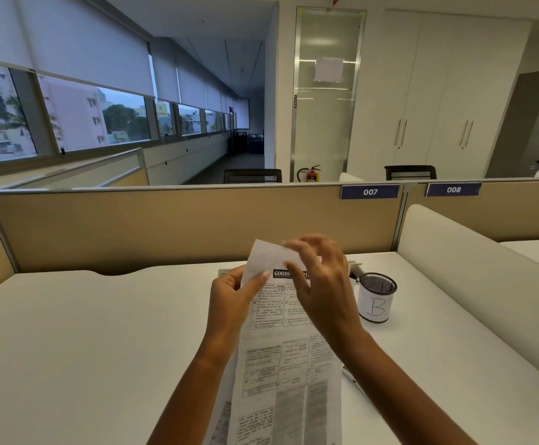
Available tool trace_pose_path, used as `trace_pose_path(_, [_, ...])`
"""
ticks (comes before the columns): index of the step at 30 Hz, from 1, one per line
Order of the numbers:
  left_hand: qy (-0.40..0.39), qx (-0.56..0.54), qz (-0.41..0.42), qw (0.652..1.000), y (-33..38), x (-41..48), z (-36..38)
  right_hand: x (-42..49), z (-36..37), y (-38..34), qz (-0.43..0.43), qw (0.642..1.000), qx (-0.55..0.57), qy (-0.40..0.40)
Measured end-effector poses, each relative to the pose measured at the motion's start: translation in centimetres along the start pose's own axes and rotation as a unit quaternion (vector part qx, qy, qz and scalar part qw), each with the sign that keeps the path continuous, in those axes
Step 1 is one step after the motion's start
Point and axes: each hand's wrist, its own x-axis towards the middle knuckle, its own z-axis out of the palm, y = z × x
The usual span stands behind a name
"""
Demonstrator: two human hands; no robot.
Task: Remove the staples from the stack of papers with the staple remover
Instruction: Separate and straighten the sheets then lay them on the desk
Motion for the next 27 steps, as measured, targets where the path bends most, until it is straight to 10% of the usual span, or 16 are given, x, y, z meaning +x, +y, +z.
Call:
trace_pose_path(22, [0.030, 0.084, 0.059, 0.994, -0.1, -0.4, 1.2, 0.7, -0.3, 0.4, -0.125, 0.986, -0.037, -0.102])
trace_pose_path(27, [0.066, 0.071, 0.050, 0.994, -0.3, -0.1, 2.0, 0.1, 0.2, 0.0, -0.042, 0.994, 0.045, -0.094])
